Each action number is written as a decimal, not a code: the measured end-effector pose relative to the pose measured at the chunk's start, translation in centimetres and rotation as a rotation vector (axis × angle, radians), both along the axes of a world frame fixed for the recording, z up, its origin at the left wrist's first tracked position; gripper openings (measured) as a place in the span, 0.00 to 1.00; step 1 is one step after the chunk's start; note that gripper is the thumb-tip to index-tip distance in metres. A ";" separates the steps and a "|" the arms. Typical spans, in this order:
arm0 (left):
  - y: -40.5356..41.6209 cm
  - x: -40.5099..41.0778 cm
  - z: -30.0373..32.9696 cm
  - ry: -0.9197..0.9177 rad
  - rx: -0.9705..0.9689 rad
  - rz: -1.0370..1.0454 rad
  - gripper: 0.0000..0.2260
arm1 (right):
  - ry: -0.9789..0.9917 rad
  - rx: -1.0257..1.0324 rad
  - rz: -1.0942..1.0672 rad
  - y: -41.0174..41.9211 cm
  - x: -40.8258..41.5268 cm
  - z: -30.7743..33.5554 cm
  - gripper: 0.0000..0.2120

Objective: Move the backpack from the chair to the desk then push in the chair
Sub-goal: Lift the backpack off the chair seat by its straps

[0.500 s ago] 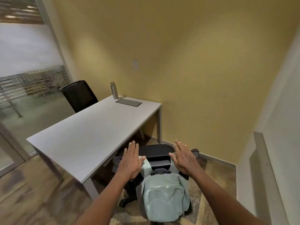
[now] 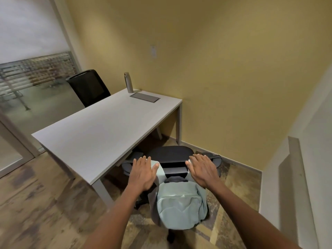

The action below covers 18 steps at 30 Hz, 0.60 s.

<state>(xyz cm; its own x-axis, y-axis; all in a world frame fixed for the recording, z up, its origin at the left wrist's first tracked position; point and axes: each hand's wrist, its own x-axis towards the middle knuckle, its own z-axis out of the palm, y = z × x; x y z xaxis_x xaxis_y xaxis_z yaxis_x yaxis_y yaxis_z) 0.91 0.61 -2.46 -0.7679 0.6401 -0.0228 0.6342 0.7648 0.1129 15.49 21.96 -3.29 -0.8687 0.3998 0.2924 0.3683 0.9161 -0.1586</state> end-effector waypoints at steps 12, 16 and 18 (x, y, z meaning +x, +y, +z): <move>2.4 -0.9 2.0 -0.134 -0.191 0.136 0.40 | -0.160 -0.100 -0.038 -1.0 -0.1 0.5 0.31; 3.6 -1.7 2.6 -0.170 -0.230 0.171 0.35 | -0.180 -0.133 -0.055 -1.4 -0.2 0.5 0.31; 4.1 -2.4 3.0 -0.243 -0.202 0.188 0.32 | -0.177 -0.136 -0.064 -1.6 -0.2 0.5 0.30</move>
<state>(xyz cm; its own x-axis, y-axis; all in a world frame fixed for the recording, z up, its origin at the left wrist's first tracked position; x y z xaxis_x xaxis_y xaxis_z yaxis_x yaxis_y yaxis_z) -1.52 4.74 0.50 -0.8285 0.4520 -0.3305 0.4534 0.8879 0.0777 15.24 20.34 -2.80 -0.8733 0.4810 0.0774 0.4578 0.8646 -0.2070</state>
